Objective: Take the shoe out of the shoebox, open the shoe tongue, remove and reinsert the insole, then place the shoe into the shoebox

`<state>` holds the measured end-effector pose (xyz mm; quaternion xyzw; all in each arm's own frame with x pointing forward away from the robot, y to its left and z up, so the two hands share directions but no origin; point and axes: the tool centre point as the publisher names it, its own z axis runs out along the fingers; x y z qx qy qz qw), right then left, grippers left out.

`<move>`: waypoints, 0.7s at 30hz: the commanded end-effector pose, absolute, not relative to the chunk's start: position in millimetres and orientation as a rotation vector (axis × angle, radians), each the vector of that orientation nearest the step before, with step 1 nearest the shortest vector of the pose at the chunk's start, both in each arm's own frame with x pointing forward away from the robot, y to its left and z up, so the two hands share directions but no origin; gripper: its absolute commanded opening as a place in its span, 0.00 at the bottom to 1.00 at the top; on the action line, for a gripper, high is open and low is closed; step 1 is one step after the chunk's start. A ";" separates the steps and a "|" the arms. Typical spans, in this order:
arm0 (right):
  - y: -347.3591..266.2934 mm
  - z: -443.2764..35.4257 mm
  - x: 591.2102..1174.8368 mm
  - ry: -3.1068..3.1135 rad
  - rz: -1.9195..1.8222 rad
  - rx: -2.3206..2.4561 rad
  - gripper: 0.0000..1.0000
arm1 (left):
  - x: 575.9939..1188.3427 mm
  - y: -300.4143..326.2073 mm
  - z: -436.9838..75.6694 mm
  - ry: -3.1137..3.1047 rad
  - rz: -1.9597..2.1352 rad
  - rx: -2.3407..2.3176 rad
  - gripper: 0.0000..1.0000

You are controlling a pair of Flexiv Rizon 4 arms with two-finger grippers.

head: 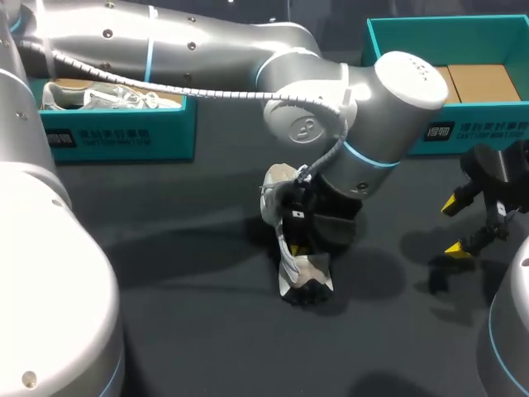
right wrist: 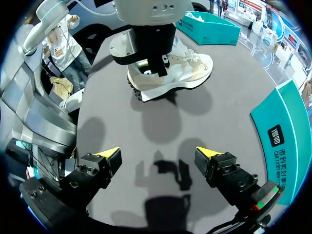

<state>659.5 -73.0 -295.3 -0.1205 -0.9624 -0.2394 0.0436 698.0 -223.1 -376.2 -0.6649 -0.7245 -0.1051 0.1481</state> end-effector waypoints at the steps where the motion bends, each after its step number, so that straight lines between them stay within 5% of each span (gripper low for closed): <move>1: -72.7 -295.2 658.3 -2.945 -0.728 -0.371 1.00 | 695.5 -210.9 -363.7 -2.110 -0.288 -1.936 0.00; 21: -72.7 -295.2 658.3 -2.945 -0.728 -0.371 1.00 | 695.7 -209.0 -411.7 -2.233 -0.105 -1.886 0.00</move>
